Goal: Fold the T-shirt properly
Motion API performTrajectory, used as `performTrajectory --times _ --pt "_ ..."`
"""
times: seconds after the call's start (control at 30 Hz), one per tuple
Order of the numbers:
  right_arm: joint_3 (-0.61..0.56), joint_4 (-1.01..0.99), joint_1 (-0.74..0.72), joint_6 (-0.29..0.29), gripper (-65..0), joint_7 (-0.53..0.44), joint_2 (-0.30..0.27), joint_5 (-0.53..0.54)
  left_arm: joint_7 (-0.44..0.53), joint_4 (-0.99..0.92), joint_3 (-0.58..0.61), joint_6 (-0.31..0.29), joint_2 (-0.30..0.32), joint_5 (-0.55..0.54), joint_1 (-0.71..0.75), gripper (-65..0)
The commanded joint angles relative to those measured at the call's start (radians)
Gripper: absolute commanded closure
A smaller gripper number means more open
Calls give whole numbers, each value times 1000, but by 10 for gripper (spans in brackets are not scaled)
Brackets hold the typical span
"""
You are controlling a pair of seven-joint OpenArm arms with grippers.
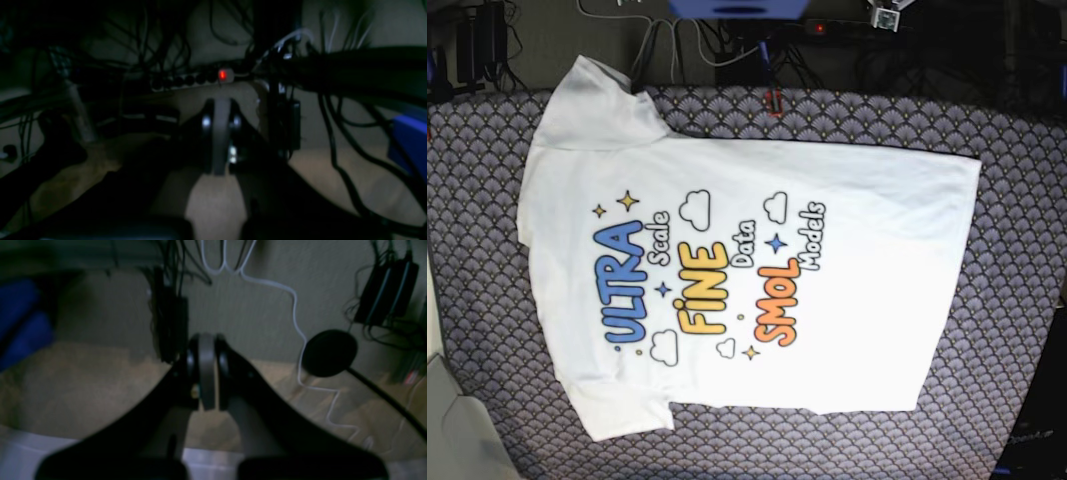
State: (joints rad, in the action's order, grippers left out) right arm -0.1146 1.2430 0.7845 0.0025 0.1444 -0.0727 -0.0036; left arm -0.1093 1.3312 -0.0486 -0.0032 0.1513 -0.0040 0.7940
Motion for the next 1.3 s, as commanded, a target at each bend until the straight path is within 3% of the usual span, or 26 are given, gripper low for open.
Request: performTrajectory --times 0.0,0.2,0.33,0.4,0.57,0.67,0.77,0.9,1.07,1.1,1.27 --pt "3 63 49 3 0 -7 -14 1 9 41 -23 4 6 2 48 -3" --pt "83 465 240 3 0 41 -17 1 4 302 -93 2 4 0 166 -4" --pt "151 709 327 3 0 114 -14 1 -102 511 -147 -2 8 -89 213 -7" --pt "181 778 346 3 0 129 -14 1 -172 595 -176 -2 11 -155 215 -41" --pt "230 780 281 4 -11 146 -29 1 -274 663 -299 -2 12 -271 160 -230" --pt "238 780 229 35 -69 159 -46 1 -274 657 -333 -2 12 -282 110 -252" --pt "277 780 157 149 -151 197 -37 1 -275 657 -351 -2 12 -281 74 -256" --pt "379 778 34 330 -235 294 18 1 -275 657 -354 -2 12 -281 26 -256" --pt "582 749 -152 663 -256 447 104 1 -275 654 -353 -2 12 -279 -2 -257" --pt "628 731 -188 696 -256 490 119 1 -275 654 -354 -2 12 -279 -3 -257" --pt "801 628 -345 696 -256 639 127 -3 -275 654 -356 -2 11 -279 -18 -257"
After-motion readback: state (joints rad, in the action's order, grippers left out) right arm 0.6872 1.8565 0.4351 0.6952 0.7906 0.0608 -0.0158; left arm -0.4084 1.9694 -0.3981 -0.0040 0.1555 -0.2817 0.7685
